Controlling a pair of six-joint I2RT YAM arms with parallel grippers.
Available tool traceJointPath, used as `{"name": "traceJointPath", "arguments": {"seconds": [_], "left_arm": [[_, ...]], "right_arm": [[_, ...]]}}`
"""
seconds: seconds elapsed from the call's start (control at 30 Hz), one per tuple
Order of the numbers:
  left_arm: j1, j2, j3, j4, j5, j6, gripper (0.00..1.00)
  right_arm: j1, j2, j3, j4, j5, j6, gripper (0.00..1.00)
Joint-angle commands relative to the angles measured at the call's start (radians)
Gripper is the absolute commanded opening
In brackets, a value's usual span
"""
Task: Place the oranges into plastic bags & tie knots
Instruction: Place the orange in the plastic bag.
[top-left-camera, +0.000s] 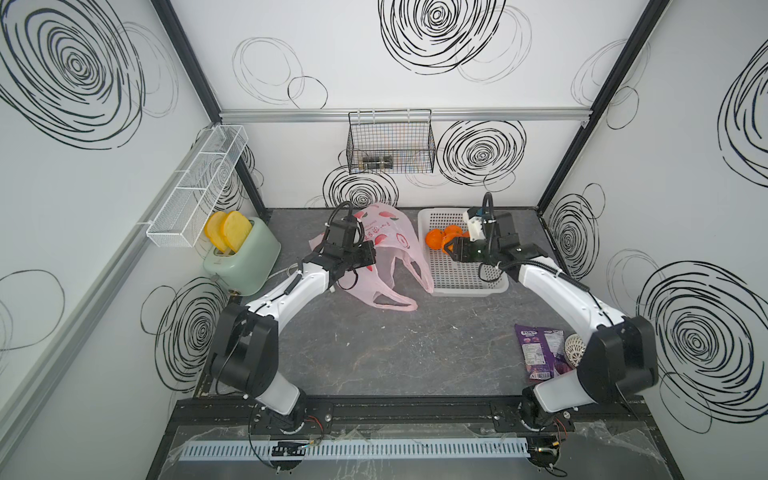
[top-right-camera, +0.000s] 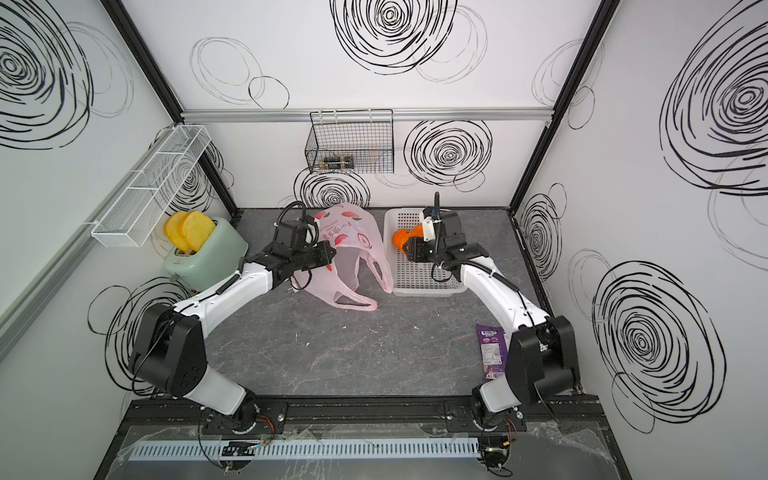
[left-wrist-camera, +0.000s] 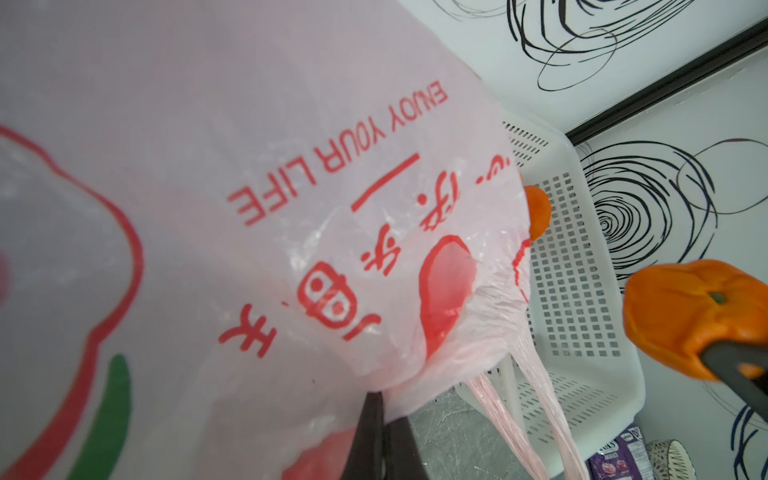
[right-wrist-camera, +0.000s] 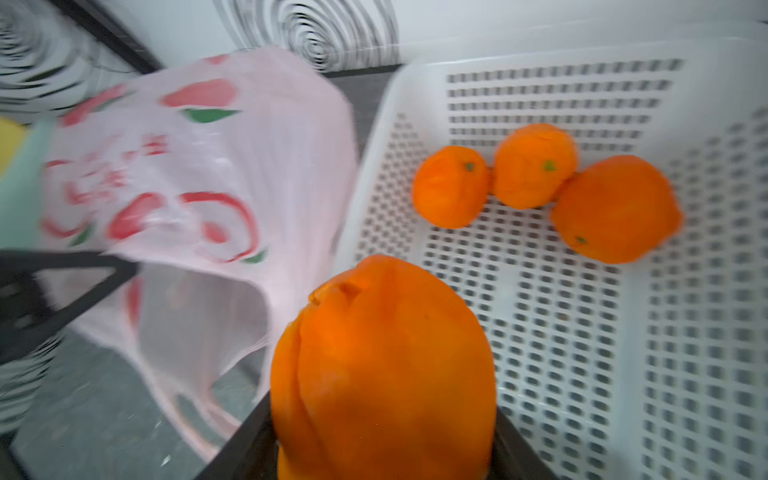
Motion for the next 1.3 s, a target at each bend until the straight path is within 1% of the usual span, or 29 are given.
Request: {"name": "traceJointPath", "arguments": {"seconds": [0.0, 0.13, 0.2, 0.27, 0.47, 0.67, 0.8, 0.9, 0.97, 1.07, 1.13, 1.27], "left_arm": [[-0.011, -0.027, 0.015, -0.002, 0.019, 0.008, 0.0], [-0.022, -0.038, 0.021, -0.007, 0.031, 0.002, 0.0], [-0.026, -0.042, 0.024, -0.006, 0.045, -0.004, 0.0], [-0.033, -0.047, 0.026, 0.003, 0.071, -0.016, 0.0], [-0.036, -0.067, 0.023, 0.022, 0.145, -0.037, 0.0], [-0.028, -0.07, 0.018, 0.014, 0.224, -0.007, 0.0], [-0.027, -0.051, 0.016, 0.011, 0.264, 0.02, 0.0], [-0.035, -0.031, 0.014, 0.022, 0.301, 0.029, 0.0], [-0.039, -0.032, 0.003, 0.028, 0.301, 0.033, 0.0], [-0.033, -0.039, -0.015, 0.03, 0.291, 0.04, 0.0], [-0.028, -0.038, -0.023, 0.031, 0.282, 0.042, 0.0], [-0.022, -0.035, -0.039, 0.043, 0.259, 0.033, 0.0]], "right_arm": [[0.099, -0.026, -0.062, 0.16, -0.127, 0.078, 0.51], [0.185, 0.043, -0.077, 0.261, -0.161, 0.144, 0.5], [0.206, 0.099, -0.068, 0.301, -0.176, 0.163, 0.49], [0.223, 0.166, -0.029, 0.3, -0.174, 0.174, 0.48], [0.226, 0.32, 0.063, 0.302, -0.142, 0.183, 0.47], [0.243, 0.429, 0.143, 0.315, -0.165, 0.187, 0.48], [0.26, 0.511, 0.192, 0.326, -0.184, 0.201, 0.5], [0.268, 0.577, 0.228, 0.353, -0.238, 0.232, 0.55], [0.27, 0.604, 0.249, 0.348, -0.266, 0.241, 0.65], [0.268, 0.588, 0.236, 0.334, -0.265, 0.231, 0.77], [0.264, 0.558, 0.216, 0.327, -0.253, 0.22, 0.81], [0.253, 0.498, 0.193, 0.295, -0.235, 0.209, 0.83]]}}
